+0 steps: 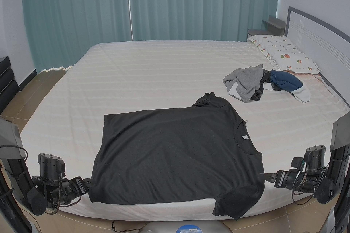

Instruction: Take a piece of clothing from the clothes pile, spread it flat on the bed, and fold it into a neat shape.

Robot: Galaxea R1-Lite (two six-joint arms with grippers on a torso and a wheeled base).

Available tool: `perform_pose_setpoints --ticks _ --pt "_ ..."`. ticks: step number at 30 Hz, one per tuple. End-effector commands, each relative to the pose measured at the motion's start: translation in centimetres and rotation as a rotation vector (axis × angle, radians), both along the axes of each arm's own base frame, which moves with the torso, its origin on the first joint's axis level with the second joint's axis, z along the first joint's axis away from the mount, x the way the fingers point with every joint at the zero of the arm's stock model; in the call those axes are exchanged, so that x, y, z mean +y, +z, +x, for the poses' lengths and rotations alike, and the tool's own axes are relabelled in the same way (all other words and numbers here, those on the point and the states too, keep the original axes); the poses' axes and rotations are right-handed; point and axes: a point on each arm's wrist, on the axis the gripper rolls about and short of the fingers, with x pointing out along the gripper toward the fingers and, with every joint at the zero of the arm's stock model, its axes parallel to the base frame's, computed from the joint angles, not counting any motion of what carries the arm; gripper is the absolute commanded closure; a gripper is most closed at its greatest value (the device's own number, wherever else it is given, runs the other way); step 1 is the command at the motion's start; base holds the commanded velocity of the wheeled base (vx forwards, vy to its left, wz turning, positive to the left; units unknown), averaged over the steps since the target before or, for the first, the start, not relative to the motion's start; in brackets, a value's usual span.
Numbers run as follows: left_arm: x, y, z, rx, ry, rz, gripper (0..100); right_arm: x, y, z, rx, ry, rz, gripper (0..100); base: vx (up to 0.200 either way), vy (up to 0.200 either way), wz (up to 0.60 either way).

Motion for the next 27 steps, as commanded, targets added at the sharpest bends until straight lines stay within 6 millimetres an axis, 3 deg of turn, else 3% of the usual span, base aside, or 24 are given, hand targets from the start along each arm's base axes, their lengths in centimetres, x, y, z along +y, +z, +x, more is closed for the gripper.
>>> perform_pose_setpoints --ticks 1,13,25,27 --pt "-0.1 -0.1 0.0 0.002 -0.001 -0.003 0 -0.1 0.2 0.0 -0.009 -0.01 0.009 0 0.0 0.2 0.0" --pt "-0.1 0.1 0.6 -0.023 0.027 -0.024 0 0.0 0.6 0.8 -0.031 -0.045 0.056 0 0.0 0.0 0.0" --pt "-0.6 0.4 1.4 -0.052 0.022 -0.057 0 0.2 0.8 0.8 -0.039 -0.033 0.06 0 0.2 0.0 0.0" --pt "-1.1 0.7 2.0 -0.076 0.033 -0.089 0 0.3 0.8 0.8 -0.037 -0.031 0.06 0 0.0 0.0 0.0"
